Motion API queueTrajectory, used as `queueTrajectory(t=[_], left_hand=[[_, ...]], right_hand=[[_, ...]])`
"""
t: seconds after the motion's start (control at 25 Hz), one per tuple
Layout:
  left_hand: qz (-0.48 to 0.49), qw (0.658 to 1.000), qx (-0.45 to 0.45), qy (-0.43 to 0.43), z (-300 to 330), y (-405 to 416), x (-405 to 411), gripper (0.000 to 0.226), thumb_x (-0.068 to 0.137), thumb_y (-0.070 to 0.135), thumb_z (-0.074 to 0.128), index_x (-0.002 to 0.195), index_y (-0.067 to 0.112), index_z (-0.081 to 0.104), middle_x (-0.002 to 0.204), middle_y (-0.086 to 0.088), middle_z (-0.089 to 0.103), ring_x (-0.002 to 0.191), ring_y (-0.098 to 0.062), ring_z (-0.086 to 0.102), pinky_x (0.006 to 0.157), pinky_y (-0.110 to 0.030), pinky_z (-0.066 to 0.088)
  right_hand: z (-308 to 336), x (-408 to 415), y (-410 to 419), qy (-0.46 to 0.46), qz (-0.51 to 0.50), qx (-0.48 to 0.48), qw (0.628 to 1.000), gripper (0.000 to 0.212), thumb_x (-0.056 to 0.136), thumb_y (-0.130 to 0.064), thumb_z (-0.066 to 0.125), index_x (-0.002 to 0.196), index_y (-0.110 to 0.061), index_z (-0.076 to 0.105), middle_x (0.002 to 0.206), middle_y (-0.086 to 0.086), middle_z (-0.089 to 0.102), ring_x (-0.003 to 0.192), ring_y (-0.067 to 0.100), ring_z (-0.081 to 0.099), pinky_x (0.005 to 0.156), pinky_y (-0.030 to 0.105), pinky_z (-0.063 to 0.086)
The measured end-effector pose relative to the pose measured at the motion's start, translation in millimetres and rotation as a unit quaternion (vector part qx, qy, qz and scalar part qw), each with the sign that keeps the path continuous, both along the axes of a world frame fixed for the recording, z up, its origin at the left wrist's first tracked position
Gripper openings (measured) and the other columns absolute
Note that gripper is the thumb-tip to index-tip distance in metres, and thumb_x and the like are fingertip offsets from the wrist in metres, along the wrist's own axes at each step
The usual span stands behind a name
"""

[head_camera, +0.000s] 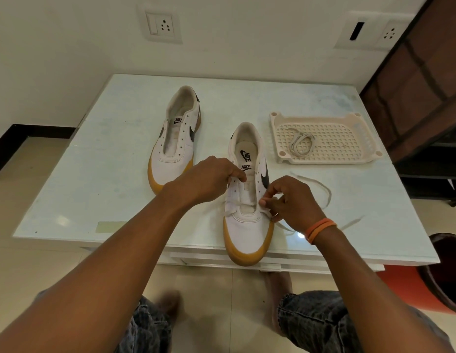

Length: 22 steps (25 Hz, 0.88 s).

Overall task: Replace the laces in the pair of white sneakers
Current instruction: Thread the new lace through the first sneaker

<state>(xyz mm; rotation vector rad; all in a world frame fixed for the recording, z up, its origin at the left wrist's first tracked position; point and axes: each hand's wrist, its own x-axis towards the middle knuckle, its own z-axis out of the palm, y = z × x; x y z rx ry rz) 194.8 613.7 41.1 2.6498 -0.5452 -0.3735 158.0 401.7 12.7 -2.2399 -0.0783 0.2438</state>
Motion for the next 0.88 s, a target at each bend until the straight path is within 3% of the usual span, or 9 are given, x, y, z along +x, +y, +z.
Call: queueTrajectory(t=[0.16, 0.28, 0.4, 0.52, 0.64, 0.76, 0.8, 0.88], left_hand=[[-0.001, 1.000, 0.001, -0.013, 2.6, -2.7, -2.3, 0.042, 0.097, 0.001, 0.045, 0.121, 0.027, 0.067, 0.131, -0.003, 0.062, 0.113, -0.021, 0.061, 0.094, -0.039, 0.051], [0.008, 1.000, 0.002, -0.015, 3.7, -1.9, -2.3, 0.041, 0.096, 0.000, 0.047, 0.119, 0.025, 0.069, 0.129, -0.002, 0.063, 0.110, -0.021, 0.063, 0.094, -0.038, 0.052], [0.015, 1.000, -0.004, -0.015, 3.8, -0.9, -0.9, 0.041, 0.096, -0.001, 0.046, 0.113, 0.025, 0.072, 0.123, -0.003, 0.067, 0.103, -0.021, 0.065, 0.089, -0.039, 0.053], [0.017, 1.000, -0.005, -0.007, 4.5, -1.3, 0.1, 0.038, 0.097, 0.003, 0.045, 0.110, 0.025, 0.073, 0.124, -0.003, 0.066, 0.102, -0.023, 0.065, 0.089, -0.039, 0.054], [0.020, 1.000, -0.004, 0.001, 5.4, -2.2, -0.1, 0.037, 0.098, 0.003, 0.045, 0.110, 0.025, 0.073, 0.127, -0.002, 0.065, 0.105, -0.023, 0.064, 0.091, -0.039, 0.053], [0.023, 1.000, -0.008, 0.007, 5.4, -3.3, -1.4, 0.035, 0.097, 0.004, 0.048, 0.113, 0.023, 0.072, 0.126, -0.001, 0.065, 0.107, -0.022, 0.063, 0.094, -0.038, 0.052], [0.023, 1.000, -0.009, 0.008, 5.6, -3.9, -1.8, 0.033, 0.097, 0.005, 0.049, 0.114, 0.023, 0.072, 0.126, -0.001, 0.065, 0.109, -0.022, 0.062, 0.095, -0.038, 0.051], [0.021, 1.000, -0.011, 0.009, 6.9, -5.6, -2.9, 0.031, 0.097, 0.007, 0.052, 0.116, 0.022, 0.071, 0.126, -0.001, 0.065, 0.112, -0.021, 0.061, 0.097, -0.037, 0.050]], right_hand=[[-1.3, 1.2, -1.6, -0.019, 0.042, -0.052, 0.998, 0.010, 0.083, -0.014, 0.074, 0.080, -0.012, 0.064, 0.103, 0.002, 0.052, 0.069, 0.017, 0.063, 0.057, 0.032, 0.058], [-3.2, 4.7, -11.2, -0.043, 0.040, -0.070, 0.996, 0.028, 0.088, -0.011, 0.065, 0.075, -0.030, 0.049, 0.111, 0.007, 0.051, 0.077, 0.024, 0.062, 0.065, 0.038, 0.055], [-7.5, 13.7, -37.0, -0.092, -0.072, -0.091, 0.989, 0.029, 0.086, -0.004, 0.066, 0.073, -0.025, 0.052, 0.113, -0.001, 0.040, 0.081, 0.026, 0.063, 0.072, 0.044, 0.056], [-14.8, 21.9, -56.7, -0.106, -0.192, -0.109, 0.969, 0.022, 0.087, -0.004, 0.066, 0.073, -0.017, 0.057, 0.109, -0.004, 0.033, 0.071, 0.030, 0.064, 0.072, 0.047, 0.057], [-20.6, 25.6, -59.9, -0.105, -0.227, -0.083, 0.965, 0.019, 0.088, -0.007, 0.066, 0.077, -0.019, 0.057, 0.120, 0.000, 0.033, 0.078, 0.033, 0.065, 0.075, 0.050, 0.056], [-12.8, 20.3, -42.9, -0.092, -0.161, -0.050, 0.981, 0.023, 0.084, -0.010, 0.070, 0.100, -0.025, 0.061, 0.143, -0.001, 0.025, 0.089, 0.026, 0.064, 0.071, 0.050, 0.058], [-6.9, 16.2, -35.0, -0.070, -0.118, -0.034, 0.990, 0.027, 0.084, -0.013, 0.071, 0.107, -0.024, 0.062, 0.146, -0.002, 0.025, 0.086, 0.020, 0.064, 0.064, 0.046, 0.059], [3.0, 7.8, -20.9, 0.001, -0.033, 0.007, 0.999, 0.019, 0.085, -0.022, 0.073, 0.102, -0.018, 0.066, 0.139, -0.004, 0.033, 0.071, 0.016, 0.069, 0.050, 0.037, 0.058]])
